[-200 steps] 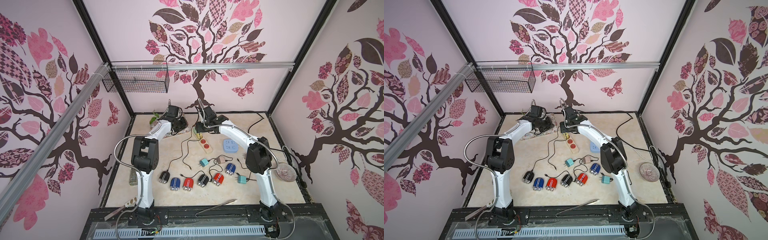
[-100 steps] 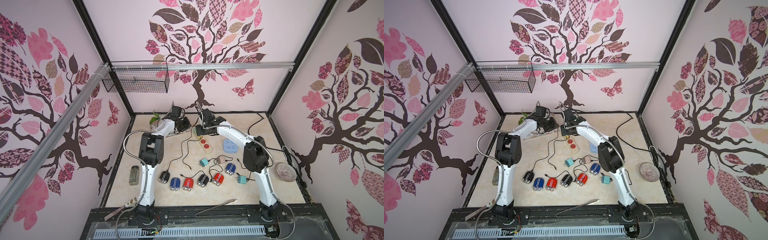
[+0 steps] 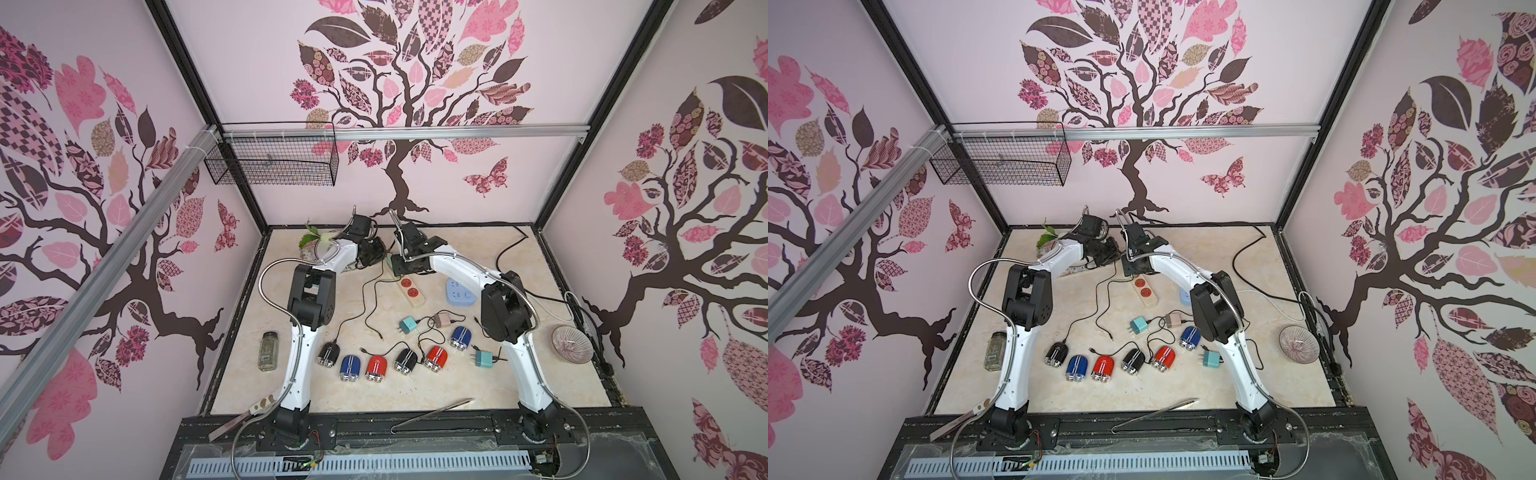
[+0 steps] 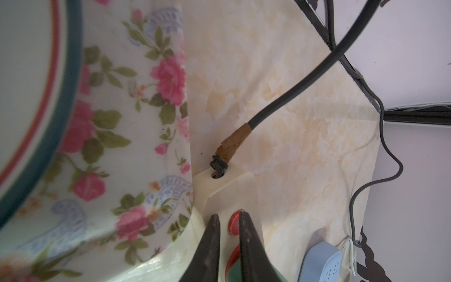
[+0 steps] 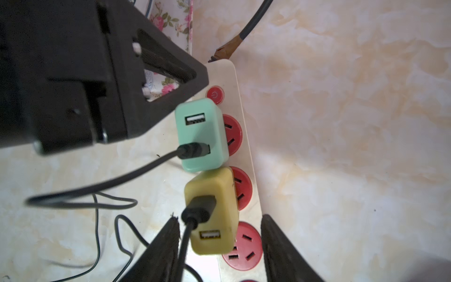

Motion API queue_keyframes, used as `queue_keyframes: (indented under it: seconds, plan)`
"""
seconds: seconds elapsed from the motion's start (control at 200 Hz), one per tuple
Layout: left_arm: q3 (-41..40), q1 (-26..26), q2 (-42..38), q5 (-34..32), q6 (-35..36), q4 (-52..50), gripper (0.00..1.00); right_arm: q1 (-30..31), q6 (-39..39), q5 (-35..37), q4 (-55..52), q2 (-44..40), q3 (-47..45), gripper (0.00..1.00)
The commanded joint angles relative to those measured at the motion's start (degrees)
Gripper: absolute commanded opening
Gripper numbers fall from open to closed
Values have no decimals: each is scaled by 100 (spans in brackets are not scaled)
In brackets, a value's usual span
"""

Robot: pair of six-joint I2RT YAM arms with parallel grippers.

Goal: Unplug the electric shaver
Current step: Remove the plug from the socket.

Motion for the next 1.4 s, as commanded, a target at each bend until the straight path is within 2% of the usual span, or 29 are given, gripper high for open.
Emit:
queue_keyframes:
  seconds: [0.0, 0.23, 0.61, 0.88, 1.21, 1.395]
  plan:
    - [226, -88, 2, -252, 35, -130, 18, 11, -131, 22, -82, 228, 308, 54]
    - [129, -98, -85, -395, 9, -133, 18, 10, -223, 73, -64, 498, 568, 50]
    - [-235, 89, -362, -483, -11, 30, 18, 13, -294, -12, -108, 625, 668, 34]
    - [-107, 81, -271, -389, -5, 2, 18, 29, -338, 4, -38, 439, 183, 35]
    - [28, 1, -174, -415, 9, -90, 18, 111, -456, 334, 96, 23, -419, 25]
    - [37, -50, -178, -415, 7, -93, 18, 123, -487, 499, 198, -280, -833, 25]
